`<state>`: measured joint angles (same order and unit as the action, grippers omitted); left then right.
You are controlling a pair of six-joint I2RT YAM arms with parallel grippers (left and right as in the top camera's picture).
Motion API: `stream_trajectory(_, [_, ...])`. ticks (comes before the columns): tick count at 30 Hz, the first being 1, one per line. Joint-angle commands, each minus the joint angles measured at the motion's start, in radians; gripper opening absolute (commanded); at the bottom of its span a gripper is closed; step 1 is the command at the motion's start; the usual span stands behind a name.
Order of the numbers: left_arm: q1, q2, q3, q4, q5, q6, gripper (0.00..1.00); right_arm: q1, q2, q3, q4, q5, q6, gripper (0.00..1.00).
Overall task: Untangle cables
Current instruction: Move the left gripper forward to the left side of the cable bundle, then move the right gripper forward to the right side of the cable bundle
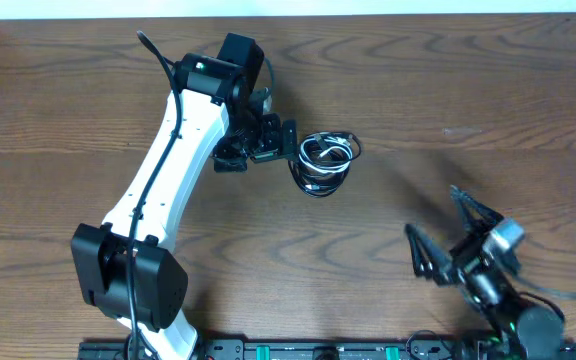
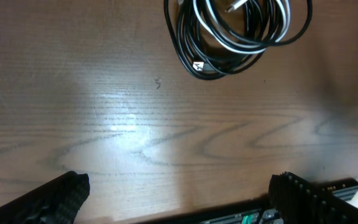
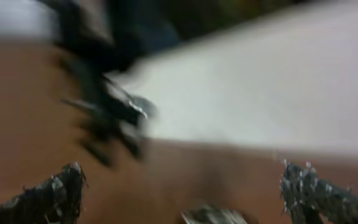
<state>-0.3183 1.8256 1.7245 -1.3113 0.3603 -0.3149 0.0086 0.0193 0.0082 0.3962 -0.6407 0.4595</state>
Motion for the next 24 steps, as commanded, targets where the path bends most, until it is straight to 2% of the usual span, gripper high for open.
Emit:
stream_trajectory(1, [-0.002,0.006,-0.004,-0.004,-0.015,-0.001,0.98,-0.022,-0.006,0.054,0.189,-0.122,0.172,0.99])
stream_trajectory(3, [-0.002,0.006,-0.004,-0.004,-0.015,-0.001,0.98,-0.050,-0.002,0.159,0.196,-0.045,0.151,0.99])
stream_trajectory(5, [-0.002,0.006,-0.004,-0.005,-0.014,-0.001,0.98,-0.087,0.028,0.316,0.052,-0.032,0.047,0.99])
stream_trajectory(8, [-0.002,0.006,-0.004,-0.007,-0.014,-0.001,0.98,-0.136,0.158,0.624,-0.372,-0.050,-0.202,0.99])
stream_trajectory(11, [-0.002,0.006,-0.004,-0.007,-0.014,-0.001,0.98,-0.165,0.362,0.947,-0.850,-0.044,-0.418,0.99])
stream_trajectory(13, [-0.002,0.006,-0.004,-0.007,-0.014,-0.001,0.98,-0.172,0.509,1.135,-1.121,-0.032,-0.502,0.99])
stream_trajectory(15, [-0.002,0.006,-0.004,-0.007,-0.014,-0.001,0.98,-0.172,0.643,1.281,-1.328,-0.051,-0.525,0.99])
stream_trajectory(18, [-0.002,0.006,-0.004,-0.007,-0.014,-0.001,0.98,-0.171,0.800,1.407,-1.490,-0.197,-0.472,0.99])
stream_trajectory(22, [-0.002,0.006,-0.004,-0.007,-0.014,-0.001,0.98,-0.171,0.934,1.427,-1.573,-0.417,-0.413,0.99])
stream_trajectory(24, [-0.002,0.006,-0.004,-0.007,-0.014,-0.001,0.98,-0.171,0.986,1.424,-1.555,-0.430,-0.398,0.82])
